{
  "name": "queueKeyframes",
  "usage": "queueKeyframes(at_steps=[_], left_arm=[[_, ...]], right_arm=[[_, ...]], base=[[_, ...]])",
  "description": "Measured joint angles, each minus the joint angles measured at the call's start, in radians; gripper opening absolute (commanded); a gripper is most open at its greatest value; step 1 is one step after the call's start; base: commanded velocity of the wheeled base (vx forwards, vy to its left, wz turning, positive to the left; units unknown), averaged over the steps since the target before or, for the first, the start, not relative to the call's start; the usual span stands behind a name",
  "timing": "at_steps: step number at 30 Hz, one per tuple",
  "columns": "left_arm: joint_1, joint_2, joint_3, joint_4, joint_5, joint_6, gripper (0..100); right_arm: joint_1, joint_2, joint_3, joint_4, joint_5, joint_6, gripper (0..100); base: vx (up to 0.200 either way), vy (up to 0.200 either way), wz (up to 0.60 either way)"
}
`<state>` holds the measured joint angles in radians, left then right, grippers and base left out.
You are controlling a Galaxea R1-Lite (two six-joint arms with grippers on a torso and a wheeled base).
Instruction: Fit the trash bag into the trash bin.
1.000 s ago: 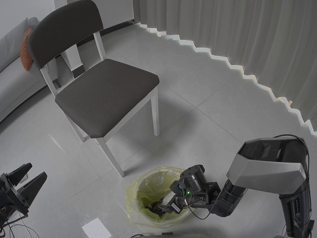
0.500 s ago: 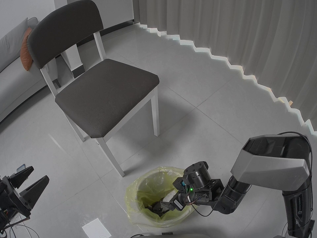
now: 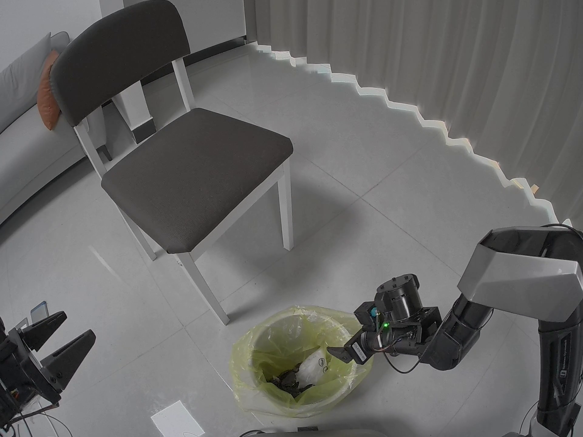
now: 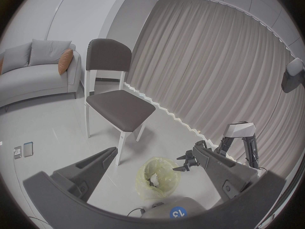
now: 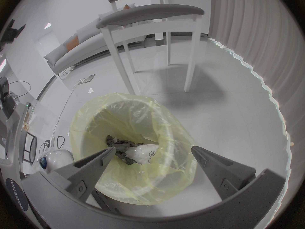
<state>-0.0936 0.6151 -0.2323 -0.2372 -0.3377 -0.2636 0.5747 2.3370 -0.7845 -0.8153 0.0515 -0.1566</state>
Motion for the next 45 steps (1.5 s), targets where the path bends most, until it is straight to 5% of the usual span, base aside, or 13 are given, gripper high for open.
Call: queueKeyframes(at_steps=[13,23,45], left_arm=[[0.001,0.026,0.002,-0.027,-0.01,0.0,100],[0.002,0.051,0.006,-0.036,-0.009,0.0,100],[0.002,0.073,-0.011,-0.037,-0.009,0.01,100]], right_arm=[[-0.155,0.05,-0.016,-0.026,0.014,-0.074,100],[-0.196,0.126,-0.106,-0.002,-0.001,-0.148,100],[-0.189,0.213,-0.549,0.513,-0.066,-0.203,100]], base=[[0.0,0.0,0.0],[0.0,0.0,0.0],[0.0,0.0,0.0]])
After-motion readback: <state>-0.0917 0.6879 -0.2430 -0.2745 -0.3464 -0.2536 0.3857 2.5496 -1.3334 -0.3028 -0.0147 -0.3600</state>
